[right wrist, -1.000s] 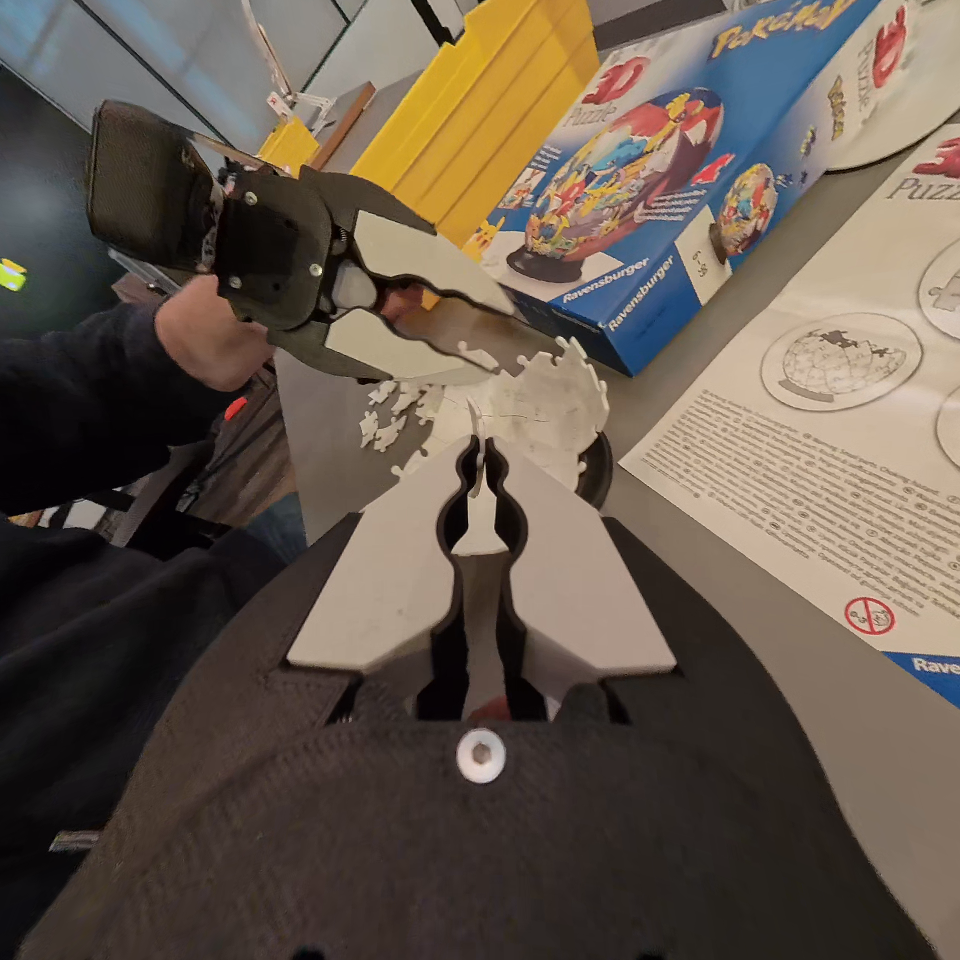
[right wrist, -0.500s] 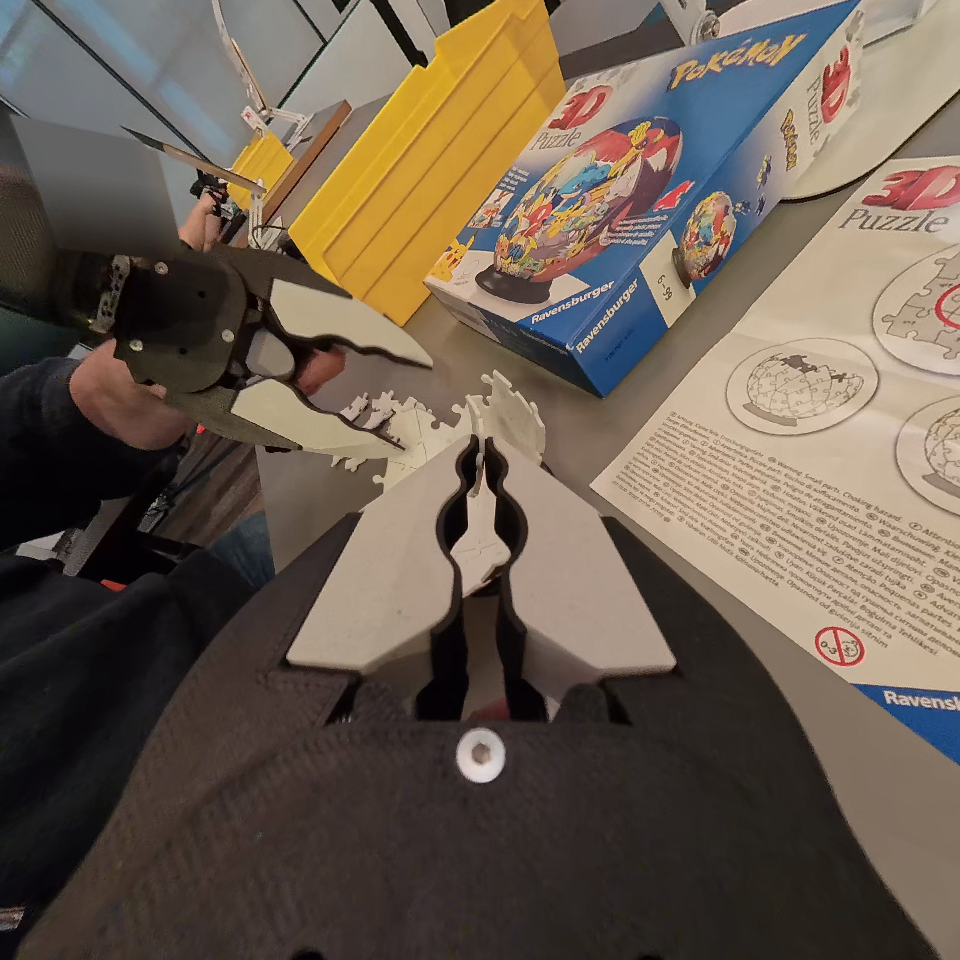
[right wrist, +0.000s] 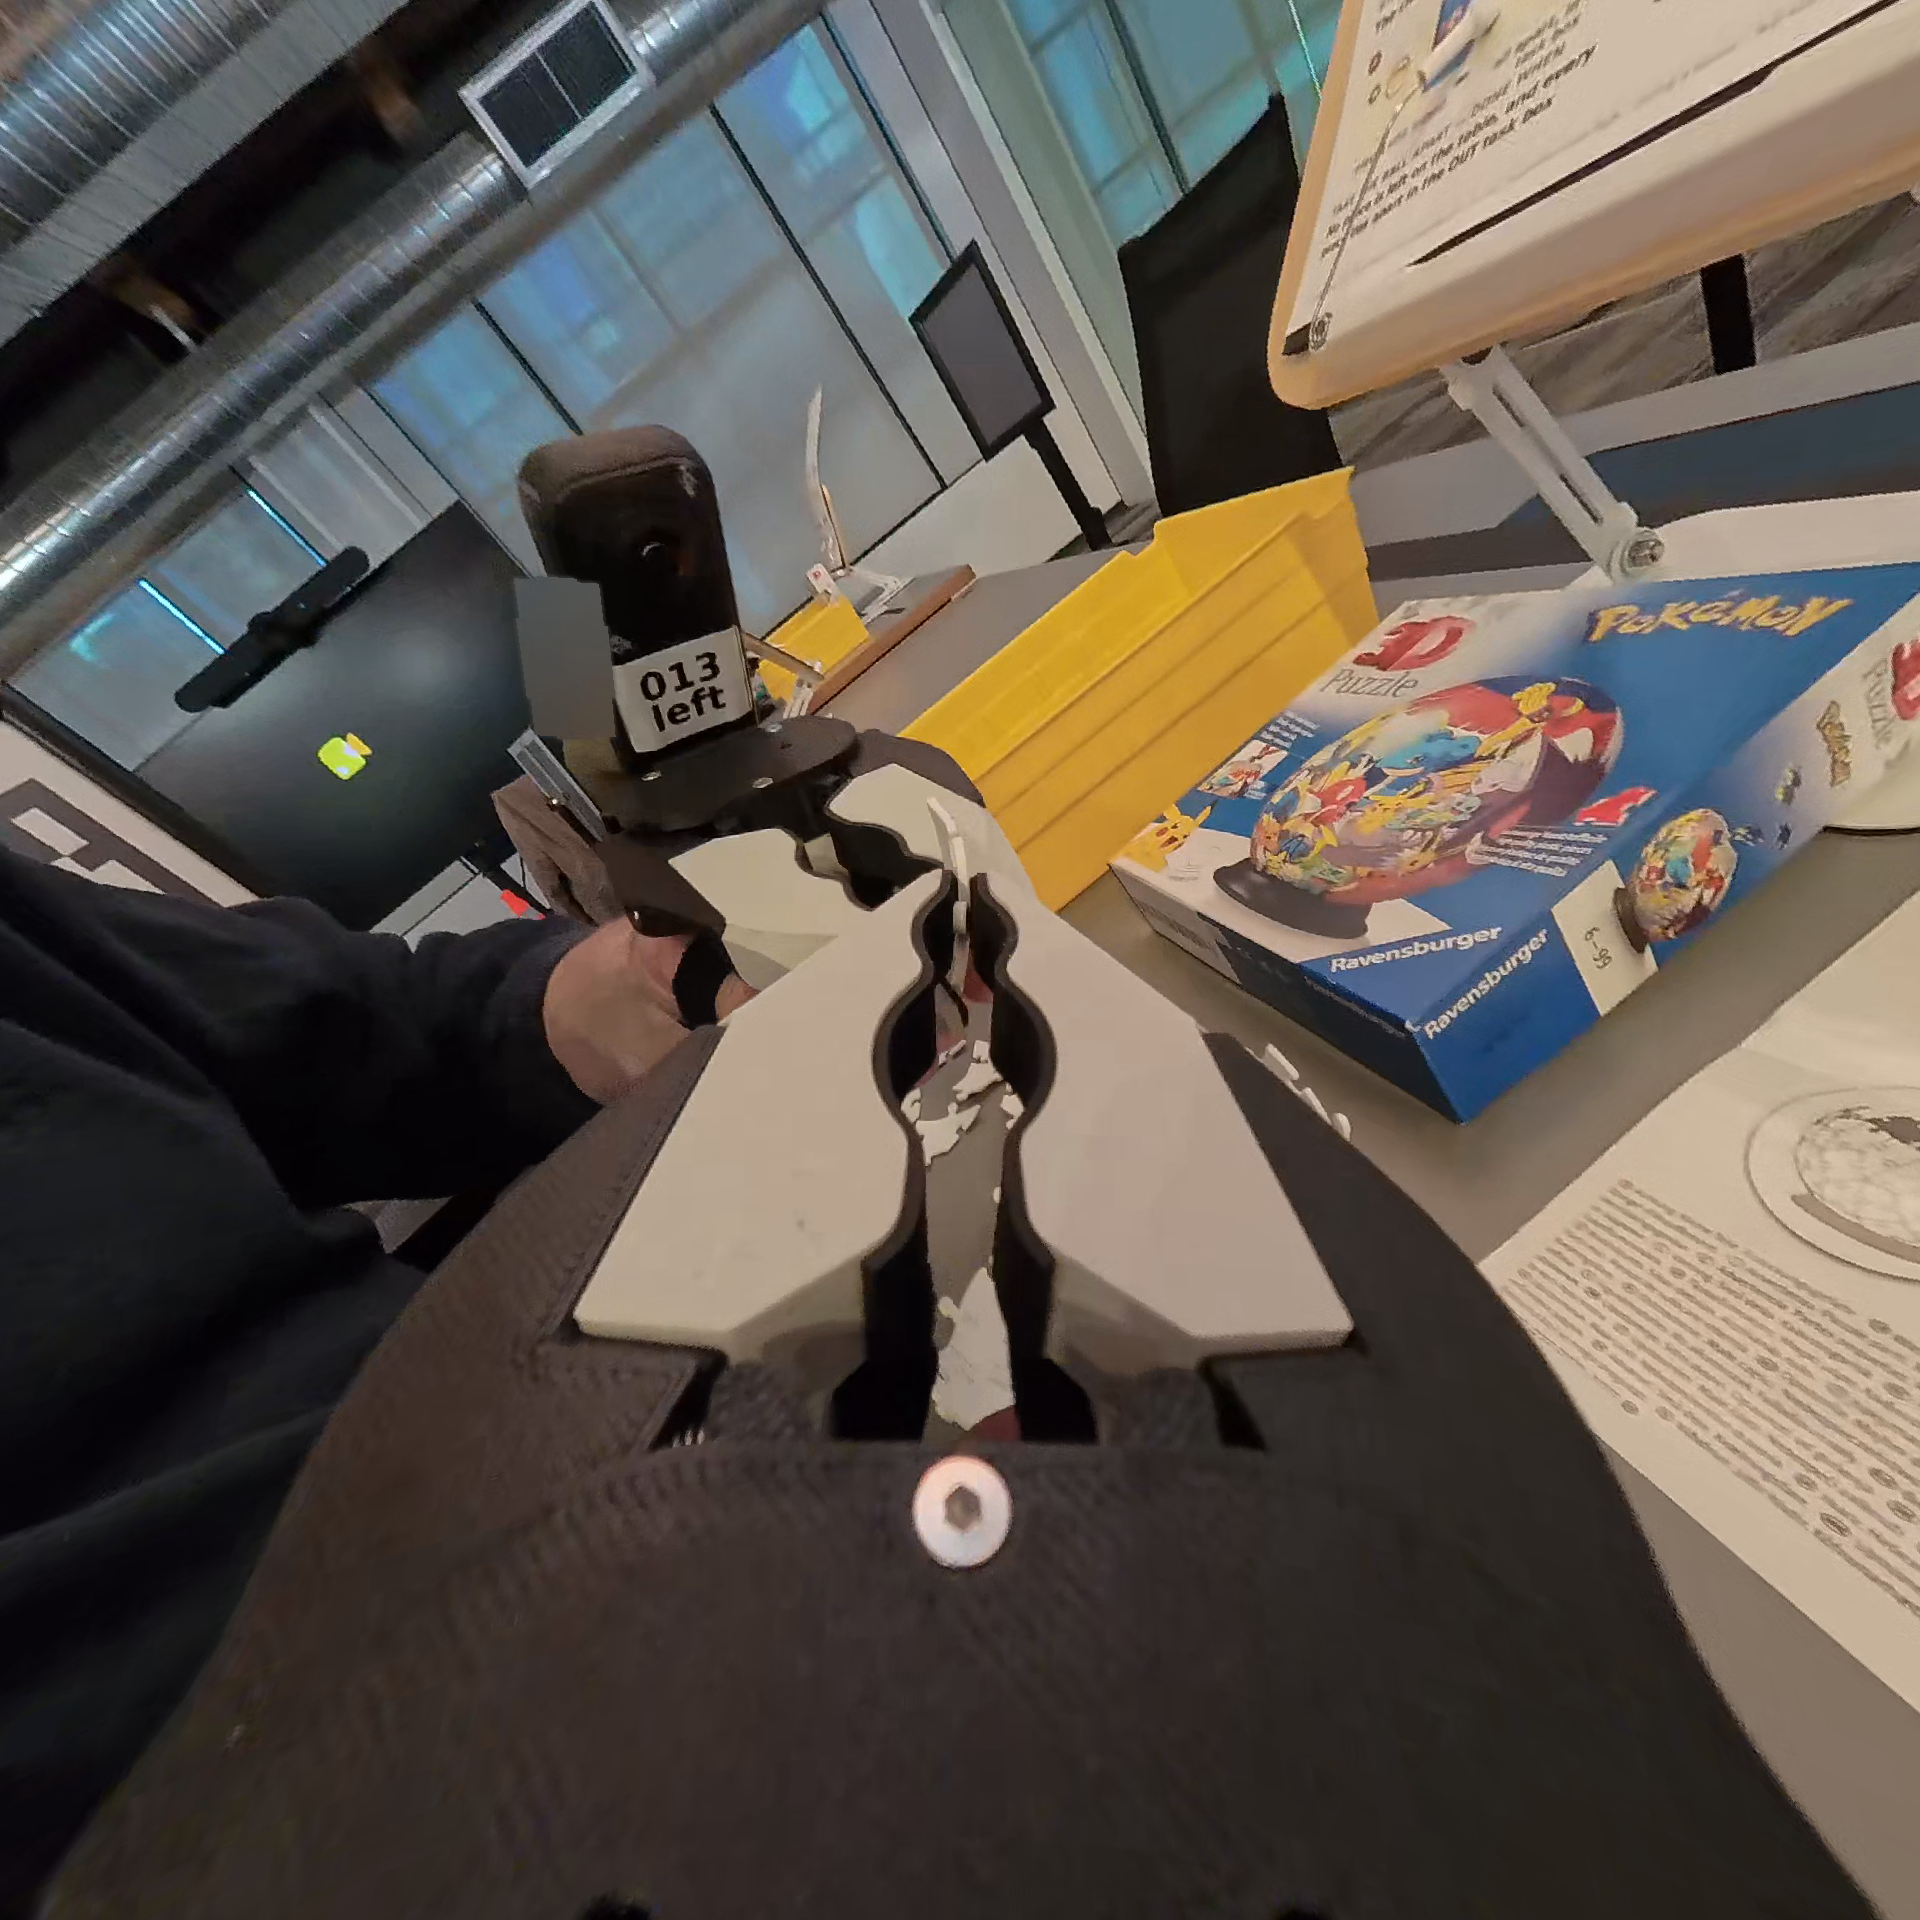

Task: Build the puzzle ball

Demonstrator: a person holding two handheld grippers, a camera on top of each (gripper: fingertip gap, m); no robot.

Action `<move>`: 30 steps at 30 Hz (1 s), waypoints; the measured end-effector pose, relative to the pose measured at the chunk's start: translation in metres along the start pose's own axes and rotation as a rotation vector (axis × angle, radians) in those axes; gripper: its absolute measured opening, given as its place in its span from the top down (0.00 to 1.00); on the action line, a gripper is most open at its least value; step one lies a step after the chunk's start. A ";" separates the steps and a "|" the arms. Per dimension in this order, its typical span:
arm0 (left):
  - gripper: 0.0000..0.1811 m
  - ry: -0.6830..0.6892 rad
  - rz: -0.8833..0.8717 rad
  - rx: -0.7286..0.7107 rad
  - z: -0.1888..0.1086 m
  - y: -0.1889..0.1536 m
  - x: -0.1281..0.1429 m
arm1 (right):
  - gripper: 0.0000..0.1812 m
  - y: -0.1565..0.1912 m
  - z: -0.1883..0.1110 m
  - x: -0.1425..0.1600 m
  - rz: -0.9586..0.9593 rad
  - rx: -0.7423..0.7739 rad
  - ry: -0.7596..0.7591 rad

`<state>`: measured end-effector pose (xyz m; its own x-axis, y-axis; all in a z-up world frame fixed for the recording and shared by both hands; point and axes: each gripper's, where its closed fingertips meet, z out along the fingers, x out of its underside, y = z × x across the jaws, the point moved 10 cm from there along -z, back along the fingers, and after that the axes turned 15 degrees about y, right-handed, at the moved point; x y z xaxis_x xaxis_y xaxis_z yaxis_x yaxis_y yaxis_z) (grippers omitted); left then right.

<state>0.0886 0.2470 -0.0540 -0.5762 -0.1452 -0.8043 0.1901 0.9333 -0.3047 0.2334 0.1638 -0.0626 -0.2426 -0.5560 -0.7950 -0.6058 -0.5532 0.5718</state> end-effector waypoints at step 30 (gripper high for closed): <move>0.81 0.738 0.557 -0.308 0.041 0.050 0.012 | 1.00 -0.055 0.014 0.046 0.079 0.285 0.419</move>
<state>0.1236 0.2786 -0.1001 -0.8401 0.4872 -0.2386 0.4303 0.8663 0.2538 0.2447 0.1771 -0.1335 -0.0069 -0.8228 -0.5683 -0.7946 -0.3406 0.5027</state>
